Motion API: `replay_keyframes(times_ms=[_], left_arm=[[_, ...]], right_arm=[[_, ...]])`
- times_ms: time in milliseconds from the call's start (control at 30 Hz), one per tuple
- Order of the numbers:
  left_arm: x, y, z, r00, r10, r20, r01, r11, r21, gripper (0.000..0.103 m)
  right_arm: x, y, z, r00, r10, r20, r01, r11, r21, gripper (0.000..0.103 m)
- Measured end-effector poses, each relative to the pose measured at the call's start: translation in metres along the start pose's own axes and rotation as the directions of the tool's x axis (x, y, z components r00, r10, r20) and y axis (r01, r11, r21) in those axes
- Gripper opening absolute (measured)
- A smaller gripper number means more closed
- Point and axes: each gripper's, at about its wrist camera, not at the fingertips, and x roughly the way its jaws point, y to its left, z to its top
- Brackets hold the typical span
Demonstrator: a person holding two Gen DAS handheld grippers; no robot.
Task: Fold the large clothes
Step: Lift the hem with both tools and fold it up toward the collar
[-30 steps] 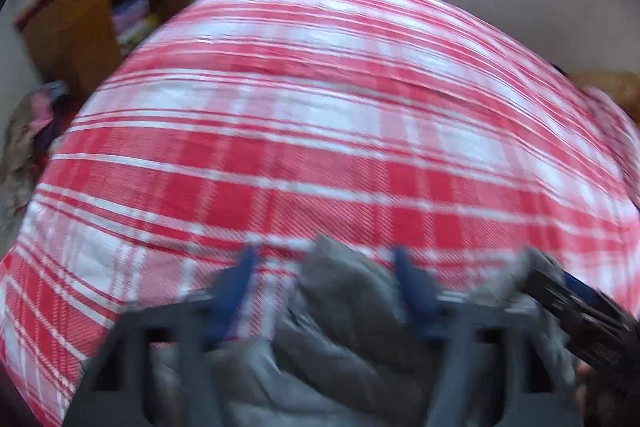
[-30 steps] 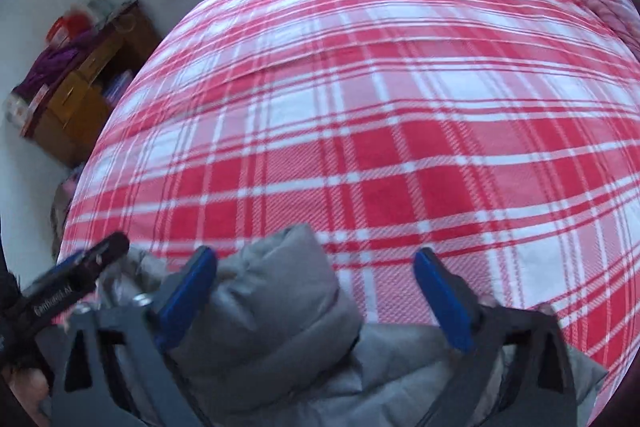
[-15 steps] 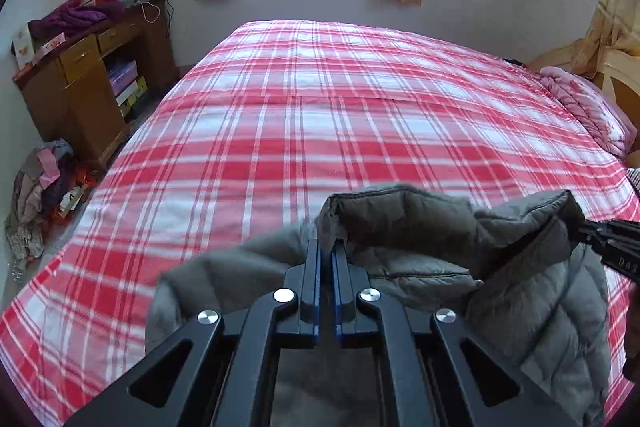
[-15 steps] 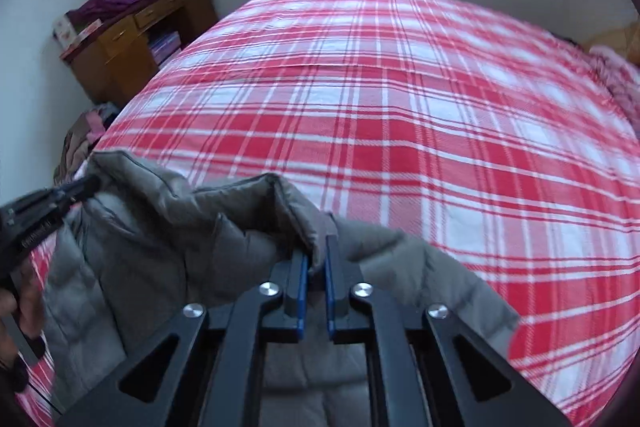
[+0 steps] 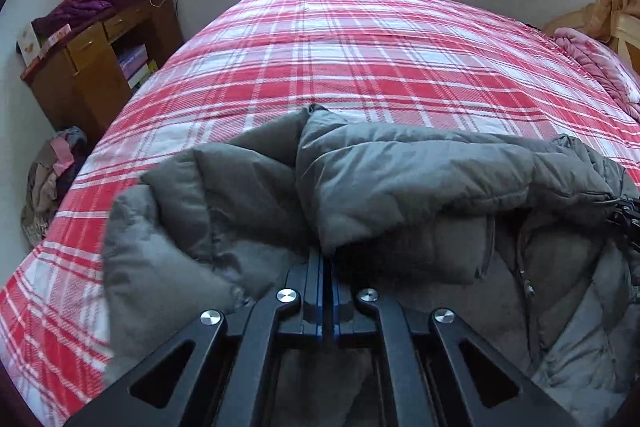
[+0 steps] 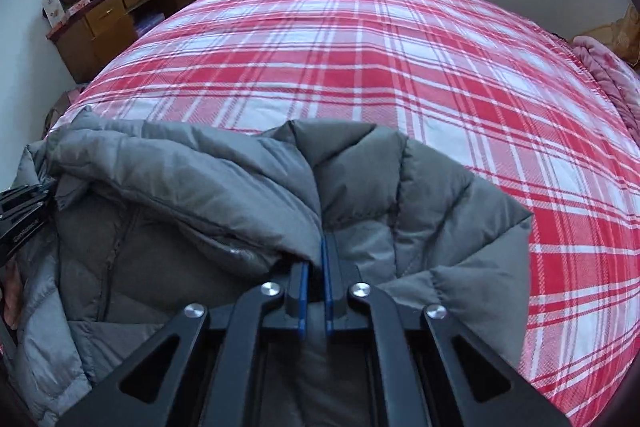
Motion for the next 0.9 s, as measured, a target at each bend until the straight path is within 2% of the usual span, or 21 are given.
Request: replay_keyframes(times_ms=[100, 167, 200, 233, 267, 300, 367, 400, 433, 467, 500, 533, 567, 633, 700, 767, 800, 833, 900], left_arm=[[-0.019, -0.002, -0.001, 0.999, 0.048, -0.004, -0.048, 0.998, 0.040, 0.003], [-0.032, 0.000, 0.000, 0.997, 0.073, 0.009, -0.074, 0.996, 0.053, 0.003], [-0.039, 0.003, 0.000, 0.997, 0.077, 0.018, -0.078, 0.996, 0.053, 0.003], [-0.049, 0.006, 0.001, 0.997, 0.074, 0.033, -0.075, 0.996, 0.045, 0.003], [-0.058, 0.011, 0.003, 0.996, 0.064, 0.054, -0.066, 0.997, 0.033, 0.003], [-0.066, 0.015, 0.007, 0.995, 0.059, 0.075, -0.060, 0.998, 0.020, 0.003], [-0.076, 0.020, 0.016, 0.992, 0.065, 0.108, -0.065, 0.998, -0.007, 0.006], [-0.079, 0.022, 0.025, 0.989, 0.071, 0.128, -0.067, 0.997, -0.030, 0.011], [-0.080, 0.023, 0.034, 0.987, 0.075, 0.144, -0.069, 0.996, -0.050, 0.037], [-0.079, 0.023, 0.044, 0.983, 0.083, 0.163, -0.073, 0.995, -0.067, 0.074], [-0.079, 0.022, 0.051, 0.975, 0.097, 0.198, -0.079, 0.992, -0.099, 0.089], [-0.080, 0.022, 0.055, 0.964, 0.100, 0.245, -0.069, 0.989, -0.133, 0.097], [-0.079, 0.020, 0.059, 0.959, 0.090, 0.270, -0.051, 0.988, -0.146, 0.097], [-0.064, 0.011, 0.074, 0.969, 0.060, 0.242, -0.021, 0.987, -0.158, 0.097], [-0.048, 0.001, 0.083, 0.976, 0.049, 0.213, -0.015, 0.988, -0.156, 0.097], [-0.033, -0.006, 0.088, 0.977, 0.074, 0.200, -0.045, 0.988, -0.148, 0.097], [-0.025, -0.008, 0.088, 0.976, 0.112, 0.189, -0.086, 0.986, -0.141, 0.097], [-0.019, -0.009, 0.085, 0.973, 0.152, 0.171, -0.129, 0.982, -0.138, 0.097], [-0.007, -0.011, 0.071, 0.965, 0.222, 0.140, -0.210, 0.973, -0.098, 0.097]], right_arm=[[-0.007, 0.002, -0.001, 1.000, -0.027, 0.016, 0.027, 0.999, -0.041, 0.008], [-0.013, 0.002, -0.002, 0.999, -0.029, 0.033, 0.031, 0.998, -0.058, 0.017], [-0.016, 0.000, -0.004, 0.998, -0.041, 0.040, 0.043, 0.997, -0.064, 0.030], [-0.018, -0.001, -0.006, 0.998, -0.046, 0.043, 0.049, 0.996, -0.069, 0.039], [-0.022, -0.003, -0.009, 0.998, -0.047, 0.048, 0.050, 0.995, -0.083, 0.041], [-0.025, -0.005, -0.011, 0.998, -0.045, 0.048, 0.050, 0.995, -0.090, 0.048], [-0.035, -0.009, -0.014, 0.998, -0.047, 0.052, 0.052, 0.994, -0.096, 0.050], [-0.042, -0.012, -0.015, 0.997, -0.053, 0.059, 0.059, 0.994, -0.095, 0.050], [-0.049, -0.015, -0.014, 0.996, -0.054, 0.070, 0.060, 0.995, -0.085, 0.050], [-0.055, -0.017, -0.013, 0.995, -0.053, 0.082, 0.059, 0.996, -0.073, 0.050], [-0.065, -0.020, -0.009, 0.993, -0.054, 0.108, 0.059, 0.997, -0.047, 0.050], [-0.073, -0.021, -0.004, 0.989, -0.052, 0.136, 0.055, 0.998, -0.017, 0.050], [-0.077, -0.021, 0.000, 0.987, -0.042, 0.152, 0.042, 0.999, 0.003, 0.050], [-0.080, -0.017, 0.015, 0.983, 0.007, 0.183, -0.019, 0.998, 0.060, 0.054], [-0.074, -0.006, 0.027, 0.978, 0.017, 0.207, -0.036, 0.996, 0.087, 0.061], [-0.066, 0.006, 0.034, 0.972, 0.038, 0.230, -0.061, 0.994, 0.094, 0.061], [-0.059, 0.013, 0.038, 0.971, 0.059, 0.233, -0.084, 0.992, 0.099, 0.058], [-0.052, 0.020, 0.041, 0.969, 0.069, 0.236, -0.096, 0.990, 0.105, 0.046], [-0.038, 0.030, 0.043, 0.973, 0.073, 0.219, -0.098, 0.990, 0.106, 0.035]])
